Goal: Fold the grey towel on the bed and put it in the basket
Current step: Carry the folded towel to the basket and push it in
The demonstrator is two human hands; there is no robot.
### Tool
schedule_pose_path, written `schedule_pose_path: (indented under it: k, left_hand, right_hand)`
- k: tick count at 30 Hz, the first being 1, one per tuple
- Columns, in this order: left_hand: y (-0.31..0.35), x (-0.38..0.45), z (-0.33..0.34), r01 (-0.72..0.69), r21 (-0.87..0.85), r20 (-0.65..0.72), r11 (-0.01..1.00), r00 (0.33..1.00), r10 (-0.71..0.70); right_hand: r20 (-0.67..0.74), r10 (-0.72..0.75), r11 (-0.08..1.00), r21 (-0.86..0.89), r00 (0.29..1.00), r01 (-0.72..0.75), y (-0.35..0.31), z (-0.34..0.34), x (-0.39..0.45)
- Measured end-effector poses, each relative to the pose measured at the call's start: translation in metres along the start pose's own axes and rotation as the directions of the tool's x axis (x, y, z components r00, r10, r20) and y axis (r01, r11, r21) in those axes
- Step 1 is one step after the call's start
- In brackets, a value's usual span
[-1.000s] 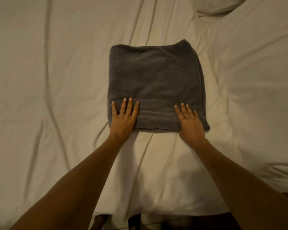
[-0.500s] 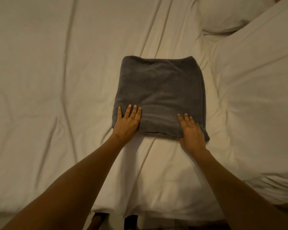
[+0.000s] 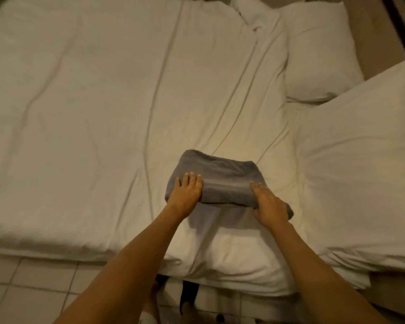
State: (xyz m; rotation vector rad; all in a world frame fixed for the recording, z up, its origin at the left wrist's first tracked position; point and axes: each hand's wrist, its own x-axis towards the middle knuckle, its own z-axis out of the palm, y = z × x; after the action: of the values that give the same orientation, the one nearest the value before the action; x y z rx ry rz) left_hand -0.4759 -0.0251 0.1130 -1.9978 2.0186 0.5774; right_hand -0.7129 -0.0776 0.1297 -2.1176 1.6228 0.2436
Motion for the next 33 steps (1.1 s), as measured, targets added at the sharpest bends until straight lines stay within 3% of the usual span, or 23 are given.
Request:
schedule_pose_path:
  k: [9, 15, 24, 33]
  left_hand:
    - [-0.06, -0.075, -0.063, 0.2, -0.104, -0.083, 0.974, 0.974, -0.209]
    - [-0.128, -0.129, -0.081, 0.328, -0.174, -0.158, 0.929, 0.922, -0.355]
    - [-0.259, -0.262, -0.064, 0.503, -0.244, -0.258, 0.829, 0.791, -0.555]
    - [-0.401, -0.426, -0.014, 0.623, -0.306, -0.22, 0.72, 0.689, -0.69]
  right_hand:
    - [0.015, -0.224, 0.944, -0.245, 0.975, 0.221, -0.106, -0.079, -0.01]
    - [0.001, -0.4, 0.854, -0.362, 0.916, 0.373, -0.196, -0.09, -0.009]
    - [-0.007, -0.672, 0.67, -0.433, 0.741, 0.603, -0.374, -0.049, -0.038]
    - [0.082, -0.764, 0.56, -0.41, 0.64, 0.72, -0.564, 0.042, -0.114]
